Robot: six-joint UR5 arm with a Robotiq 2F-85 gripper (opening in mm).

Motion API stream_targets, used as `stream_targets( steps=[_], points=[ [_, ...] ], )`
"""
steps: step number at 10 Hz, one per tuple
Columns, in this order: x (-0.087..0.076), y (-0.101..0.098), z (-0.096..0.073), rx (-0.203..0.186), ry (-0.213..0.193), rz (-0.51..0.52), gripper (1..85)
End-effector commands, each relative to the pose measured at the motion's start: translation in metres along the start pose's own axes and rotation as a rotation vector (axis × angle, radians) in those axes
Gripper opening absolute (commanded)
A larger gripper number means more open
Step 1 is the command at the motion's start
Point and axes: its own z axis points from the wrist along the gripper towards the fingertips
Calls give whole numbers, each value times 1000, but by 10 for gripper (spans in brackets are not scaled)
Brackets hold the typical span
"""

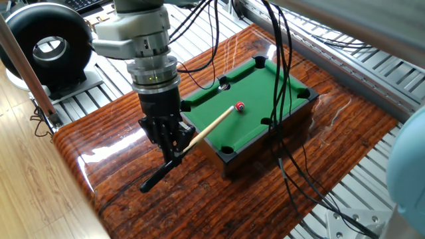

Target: Hit the pool ball

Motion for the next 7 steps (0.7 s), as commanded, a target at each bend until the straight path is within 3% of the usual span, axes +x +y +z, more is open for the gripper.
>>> stream_targets(
  steps=[1,7],
  points=[
    [-7,7,1,-31,-55,23,10],
    [4,5,1,-31,-45,-3,10]
  ],
)
